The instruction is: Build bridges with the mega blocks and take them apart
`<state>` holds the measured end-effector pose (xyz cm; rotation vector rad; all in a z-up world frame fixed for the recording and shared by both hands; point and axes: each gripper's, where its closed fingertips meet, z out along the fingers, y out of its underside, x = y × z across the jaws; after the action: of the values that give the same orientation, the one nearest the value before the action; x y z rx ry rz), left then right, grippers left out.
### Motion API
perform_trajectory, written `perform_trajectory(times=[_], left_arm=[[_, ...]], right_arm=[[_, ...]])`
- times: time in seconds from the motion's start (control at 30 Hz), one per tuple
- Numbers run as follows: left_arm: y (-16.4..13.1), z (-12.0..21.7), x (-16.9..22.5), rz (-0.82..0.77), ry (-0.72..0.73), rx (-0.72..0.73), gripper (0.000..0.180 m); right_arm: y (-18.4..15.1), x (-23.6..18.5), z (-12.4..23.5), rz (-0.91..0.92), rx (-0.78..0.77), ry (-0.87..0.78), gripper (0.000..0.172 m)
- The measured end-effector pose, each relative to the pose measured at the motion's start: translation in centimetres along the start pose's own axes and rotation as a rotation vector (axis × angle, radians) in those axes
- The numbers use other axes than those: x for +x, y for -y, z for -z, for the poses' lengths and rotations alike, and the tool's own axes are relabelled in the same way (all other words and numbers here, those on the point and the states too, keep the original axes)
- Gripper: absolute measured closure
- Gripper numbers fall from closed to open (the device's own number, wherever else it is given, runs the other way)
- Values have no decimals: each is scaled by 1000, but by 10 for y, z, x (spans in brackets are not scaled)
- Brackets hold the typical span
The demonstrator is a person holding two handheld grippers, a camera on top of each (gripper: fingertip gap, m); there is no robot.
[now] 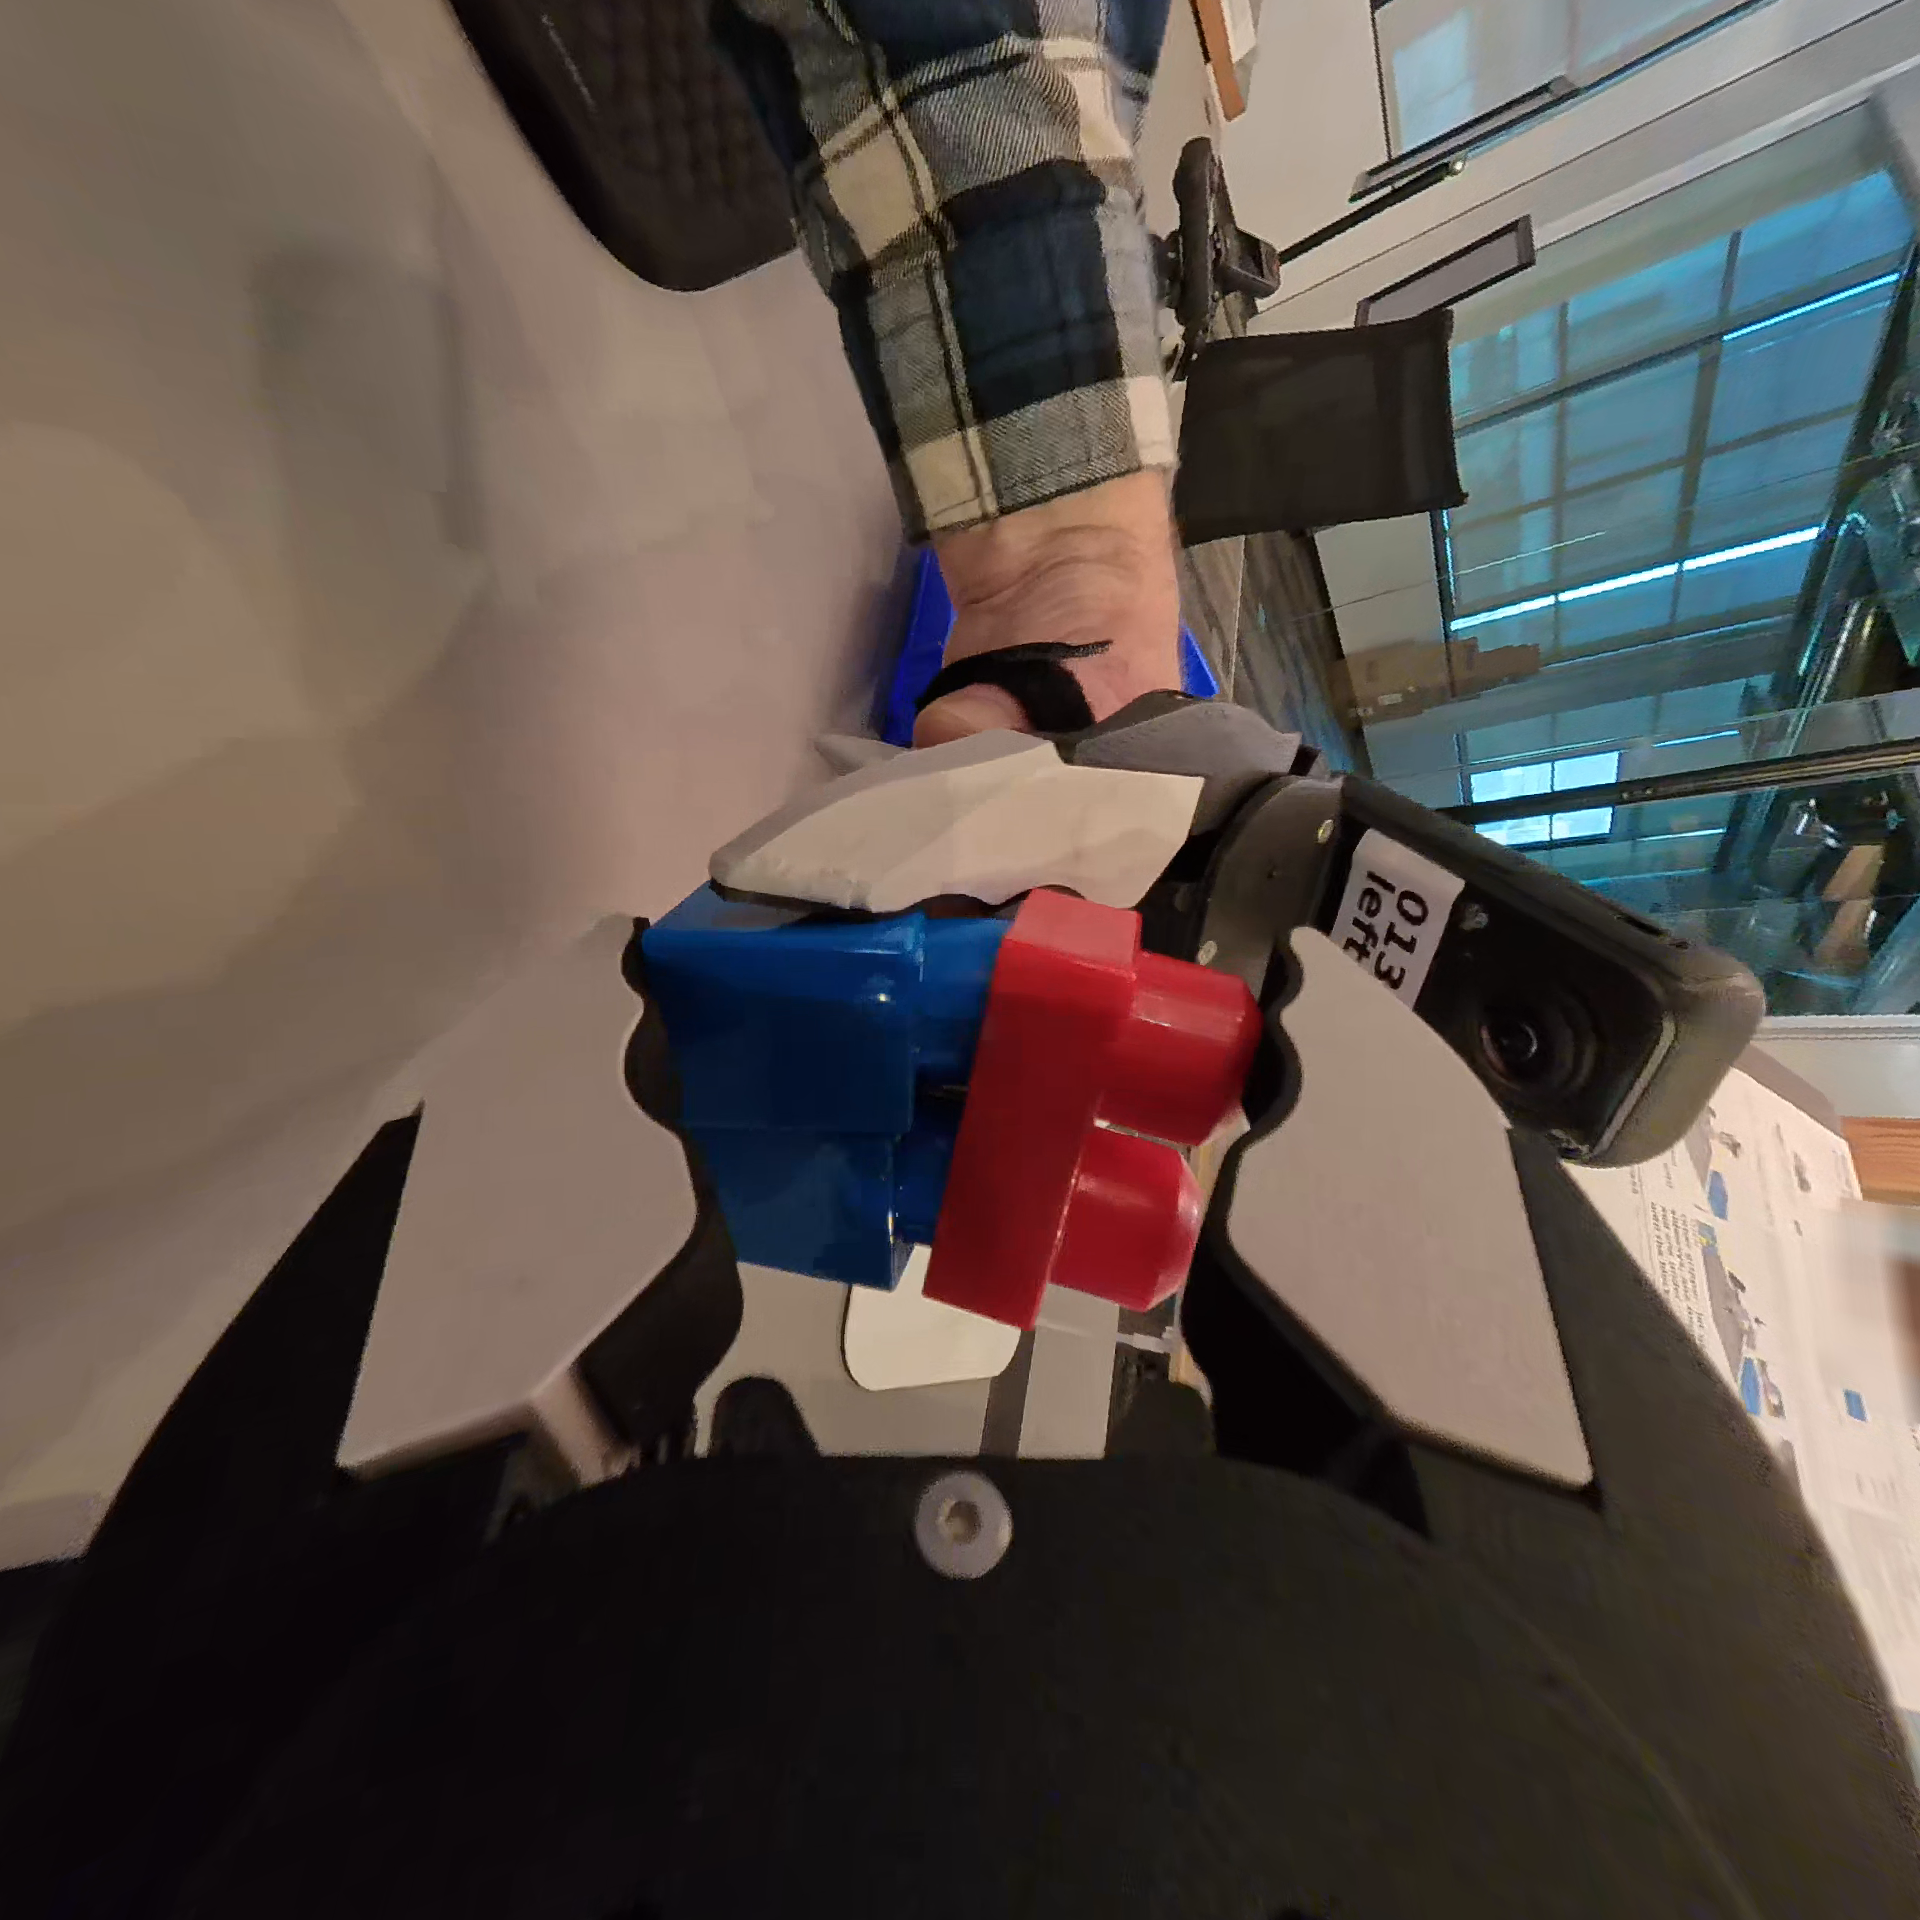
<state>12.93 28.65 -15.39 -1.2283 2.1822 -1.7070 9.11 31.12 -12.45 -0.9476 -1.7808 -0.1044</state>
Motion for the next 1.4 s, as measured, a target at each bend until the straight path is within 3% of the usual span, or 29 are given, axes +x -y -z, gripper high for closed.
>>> perform_trajectory(times=[0.37,0.87,1.0,1.07,1.4], left_arm=[[8,3,2,-24,18,9,105],[3,-7,12,-48,-72,-26,104],[4,0,5,-24,-53,23,104],[9,6,3,-34,-43,88,105],[21,8,10,-51,-109,201,105]], right_arm=[[6,3,3,-1,26,-34,69],[20,-9,3,-69,142,96,73],[10,-2,-2,-65,113,47,71],[4,3,-2,-56,74,9,58],[-21,9,6,-12,-32,-44,59]])
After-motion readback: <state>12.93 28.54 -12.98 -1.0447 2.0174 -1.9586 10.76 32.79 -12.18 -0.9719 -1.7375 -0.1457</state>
